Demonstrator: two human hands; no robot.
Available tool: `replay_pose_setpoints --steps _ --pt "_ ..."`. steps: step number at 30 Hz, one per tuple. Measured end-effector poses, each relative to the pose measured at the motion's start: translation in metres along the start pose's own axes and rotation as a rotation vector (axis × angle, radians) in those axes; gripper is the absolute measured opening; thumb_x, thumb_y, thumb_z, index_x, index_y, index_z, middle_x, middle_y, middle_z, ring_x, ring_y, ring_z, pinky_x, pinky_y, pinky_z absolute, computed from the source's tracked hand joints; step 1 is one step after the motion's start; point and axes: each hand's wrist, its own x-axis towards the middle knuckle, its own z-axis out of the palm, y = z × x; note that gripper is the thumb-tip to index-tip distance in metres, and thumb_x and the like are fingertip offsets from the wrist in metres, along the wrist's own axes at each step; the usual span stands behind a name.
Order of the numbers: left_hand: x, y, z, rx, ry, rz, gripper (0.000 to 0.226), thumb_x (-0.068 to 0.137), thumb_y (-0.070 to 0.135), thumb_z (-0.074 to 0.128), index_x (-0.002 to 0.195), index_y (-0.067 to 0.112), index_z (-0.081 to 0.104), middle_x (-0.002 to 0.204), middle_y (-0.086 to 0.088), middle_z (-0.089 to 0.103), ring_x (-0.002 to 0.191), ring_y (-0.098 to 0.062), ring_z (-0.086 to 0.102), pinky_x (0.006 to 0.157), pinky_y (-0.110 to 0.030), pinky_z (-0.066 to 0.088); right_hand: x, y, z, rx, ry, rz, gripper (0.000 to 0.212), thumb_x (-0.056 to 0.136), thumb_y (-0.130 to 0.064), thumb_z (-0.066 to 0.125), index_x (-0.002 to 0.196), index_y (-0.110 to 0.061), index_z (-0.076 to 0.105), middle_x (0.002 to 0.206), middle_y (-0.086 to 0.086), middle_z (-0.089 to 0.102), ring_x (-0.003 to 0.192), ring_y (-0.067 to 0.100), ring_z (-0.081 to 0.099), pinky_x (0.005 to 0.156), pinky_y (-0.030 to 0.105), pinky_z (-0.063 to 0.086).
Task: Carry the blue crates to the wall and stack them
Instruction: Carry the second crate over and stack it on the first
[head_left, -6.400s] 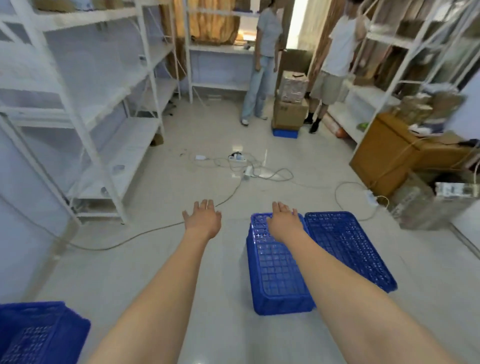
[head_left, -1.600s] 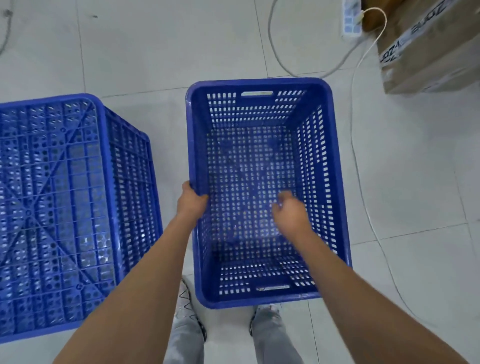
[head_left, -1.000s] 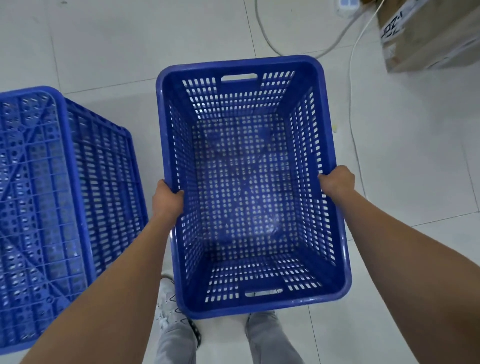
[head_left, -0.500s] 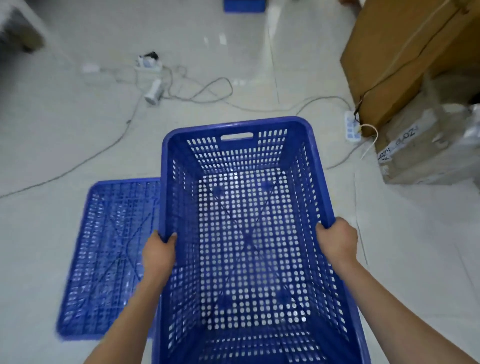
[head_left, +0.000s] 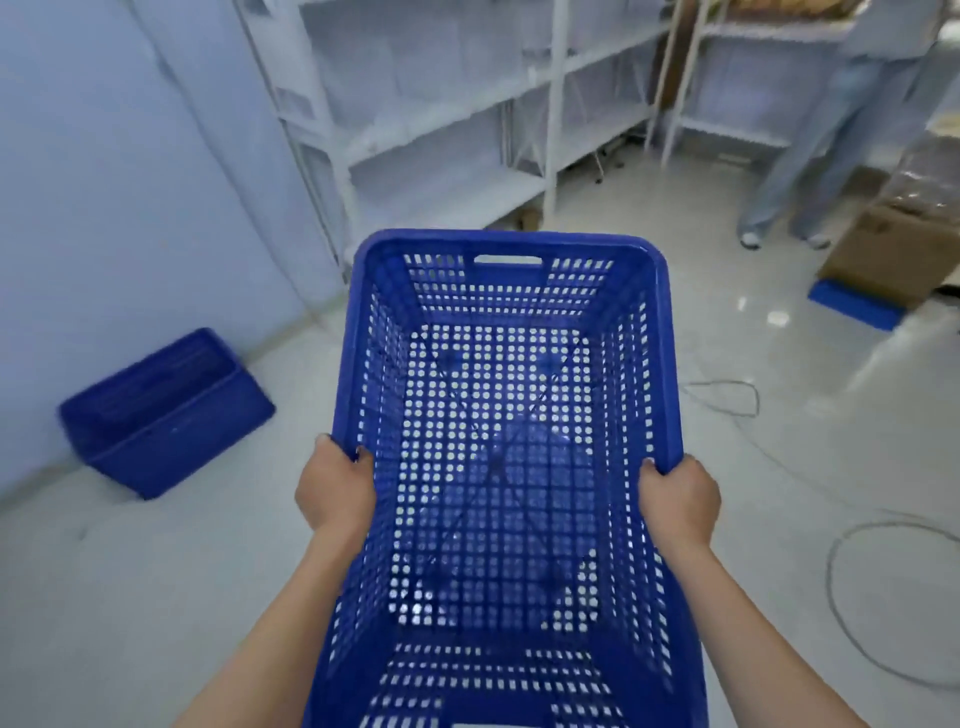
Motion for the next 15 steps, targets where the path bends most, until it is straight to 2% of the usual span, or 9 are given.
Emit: replay_pose_setpoints --steps 4,6,8,12,15 --pt "0.057 -0.048 -0.075 -0.025 0.111 -0.089 0.019 0.087 0.026 0.058 0.081 0.012 0.047 0.077 -0.006 0.06 0.066 -0.029 0.053 0.061 -0.036 0.04 -0.035 -0.111 0.056 -0.003 -0.104 -0.112 0.015 0.083 -0.019 0.055 0.077 -0.006 0.059 0.073 0.006 0.065 0.061 0.024 0.059 0.053 0.03 0.047" --pt "0.087 -0.076 -0.105 -0.014 0.127 -0.138 0.022 0.087 0.024 0.059 0.077 0.013 0.043 0.078 -0.009 0.057 0.071 -0.032 0.055 0.063 -0.036 0.039 -0.053 -0.159 0.089 -0.042 -0.134 -0.16 0.019 0.081 -0.023 0.055 0.078 -0.005 0.062 0.074 0.008 0.067 0.065 0.029 0.062 0.059 0.035 0.053" --pt "0.114 -0.106 -0.131 0.002 0.135 -0.203 0.02 0.088 0.023 0.059 0.082 0.01 0.046 0.082 -0.01 0.058 0.072 -0.031 0.053 0.065 -0.037 0.039 -0.071 -0.2 0.121 -0.09 -0.166 -0.206 0.023 0.08 -0.025 0.056 0.077 -0.003 0.064 0.077 0.012 0.069 0.07 0.035 0.064 0.065 0.039 0.056" --pt "0.162 -0.163 -0.167 0.033 0.181 -0.305 0.022 0.089 0.026 0.06 0.088 0.007 0.048 0.086 -0.013 0.061 0.072 -0.03 0.049 0.065 -0.037 0.041 -0.107 -0.263 0.181 -0.118 -0.248 -0.269 0.021 0.082 -0.023 0.057 0.077 -0.003 0.063 0.077 0.011 0.067 0.069 0.032 0.062 0.061 0.034 0.052" --pt "0.195 -0.197 -0.183 0.046 0.226 -0.36 0.024 0.088 0.027 0.061 0.092 0.004 0.055 0.093 -0.019 0.066 0.078 -0.036 0.058 0.067 -0.039 0.044 -0.122 -0.297 0.231 -0.125 -0.285 -0.308 0.024 0.082 -0.026 0.057 0.079 -0.003 0.064 0.078 0.011 0.068 0.07 0.032 0.064 0.064 0.037 0.055"
